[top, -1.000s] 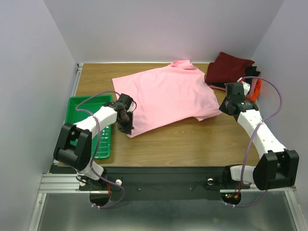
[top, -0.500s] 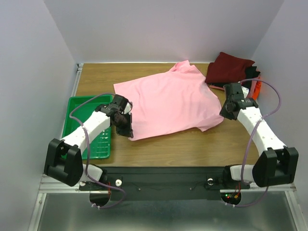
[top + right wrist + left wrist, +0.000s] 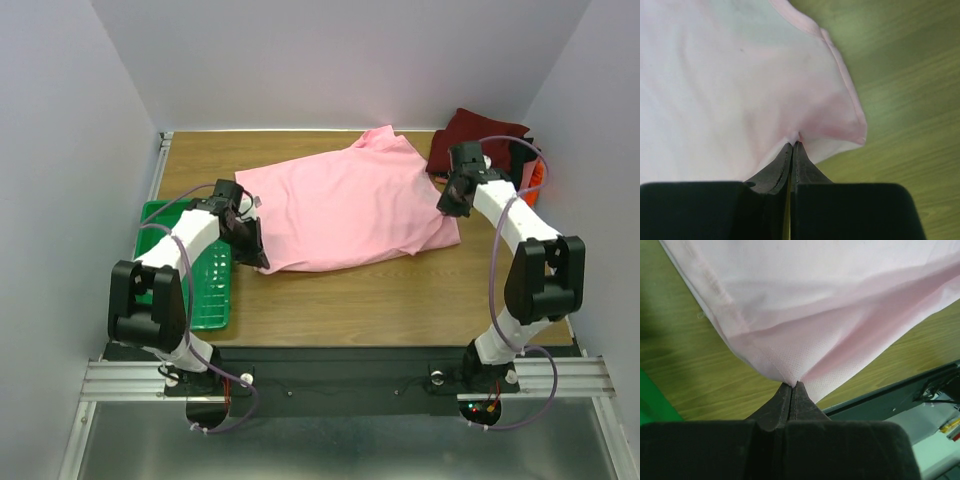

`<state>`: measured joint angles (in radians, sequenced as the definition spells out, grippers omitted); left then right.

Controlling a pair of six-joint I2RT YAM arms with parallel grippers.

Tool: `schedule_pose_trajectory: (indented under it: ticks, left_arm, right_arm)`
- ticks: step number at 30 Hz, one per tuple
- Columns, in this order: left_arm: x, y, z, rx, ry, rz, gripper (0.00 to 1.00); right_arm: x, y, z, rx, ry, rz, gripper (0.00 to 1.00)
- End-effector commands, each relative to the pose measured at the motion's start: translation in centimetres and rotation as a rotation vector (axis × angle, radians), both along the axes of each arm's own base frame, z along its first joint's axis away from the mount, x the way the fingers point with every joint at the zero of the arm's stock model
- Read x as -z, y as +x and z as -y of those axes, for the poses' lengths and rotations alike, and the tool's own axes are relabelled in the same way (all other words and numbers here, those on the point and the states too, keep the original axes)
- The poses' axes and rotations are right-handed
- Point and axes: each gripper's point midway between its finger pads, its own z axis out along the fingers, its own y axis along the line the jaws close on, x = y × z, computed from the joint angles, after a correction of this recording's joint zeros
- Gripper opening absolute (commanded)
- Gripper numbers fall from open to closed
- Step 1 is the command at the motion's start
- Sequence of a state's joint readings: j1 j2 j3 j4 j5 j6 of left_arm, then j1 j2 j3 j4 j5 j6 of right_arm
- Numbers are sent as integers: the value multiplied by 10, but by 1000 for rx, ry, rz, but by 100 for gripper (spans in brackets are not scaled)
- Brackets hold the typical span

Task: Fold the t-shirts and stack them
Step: Fold the tshirt

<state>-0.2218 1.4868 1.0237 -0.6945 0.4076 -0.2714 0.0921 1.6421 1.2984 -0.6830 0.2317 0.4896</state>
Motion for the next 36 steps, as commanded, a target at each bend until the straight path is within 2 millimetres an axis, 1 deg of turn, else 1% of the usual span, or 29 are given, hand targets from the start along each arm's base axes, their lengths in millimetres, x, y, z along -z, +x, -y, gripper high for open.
schedule_pose_trajectory:
  ticks: [1, 2, 3, 4, 5, 6, 8, 9, 10, 11, 12, 13, 14, 19, 21, 23, 26, 29, 35, 36]
  left_arm:
    - [-15, 22, 8, 45, -85, 49, 0]
    - [-10, 25, 8, 51, -82, 37, 0]
    - [-12, 30, 7, 50, -83, 46, 0]
    - [-10, 35, 6, 55, -81, 42, 0]
    - [-8, 36, 5, 51, -81, 33, 0]
    - [-9, 41, 4, 55, -81, 42, 0]
    - [-5, 47, -1, 45, -74, 31, 0]
    - [-5, 51, -2, 40, -73, 35, 0]
    - [-3, 53, -3, 35, -72, 29, 0]
    - [-3, 58, -7, 22, -71, 33, 0]
    - [-3, 60, -9, 16, -73, 37, 0]
    - [-1, 62, -10, 1, -74, 30, 0]
    - [0, 64, -12, -9, -75, 30, 0]
    - [1, 76, -16, -36, -83, 30, 0]
    - [2, 80, -17, -43, -88, 26, 0]
    - [6, 83, -17, -40, -93, 16, 0]
    - [9, 88, -18, -30, -94, 10, 0]
    - [14, 92, -24, -38, -89, -1, 0]
    - [16, 108, -38, -77, -90, 2, 0]
    - [13, 113, -38, -79, -94, 13, 0]
  right_arm:
    - [-23, 43, -5, -31, 12, 116, 0]
    - [-23, 56, -7, -43, 11, 120, 0]
    - [-23, 62, -6, -44, 7, 123, 0]
    - [-23, 75, -8, -51, 2, 129, 0]
    - [-23, 80, -8, -51, 2, 132, 0]
    - [-23, 87, -8, -55, -2, 136, 0]
    - [-21, 97, -10, -63, 1, 138, 0]
    - [-19, 108, -13, -67, 3, 141, 0]
    - [-18, 113, -13, -69, 9, 143, 0]
    - [-15, 123, -17, -78, 21, 146, 0]
    - [-22, 127, -19, -83, 28, 164, 0]
    - [-13, 133, -21, -86, 34, 152, 0]
    - [-12, 137, -21, -90, 38, 153, 0]
    - [-14, 159, -26, -105, 47, 180, 0]
    - [-14, 164, -28, -114, 52, 184, 0]
    - [-8, 170, -30, -119, 58, 180, 0]
    - [0, 172, -32, -118, 69, 169, 0]
    - [4, 173, -34, -118, 82, 163, 0]
    - [9, 179, -35, -118, 85, 161, 0]
    - [10, 180, -36, -121, 86, 160, 0]
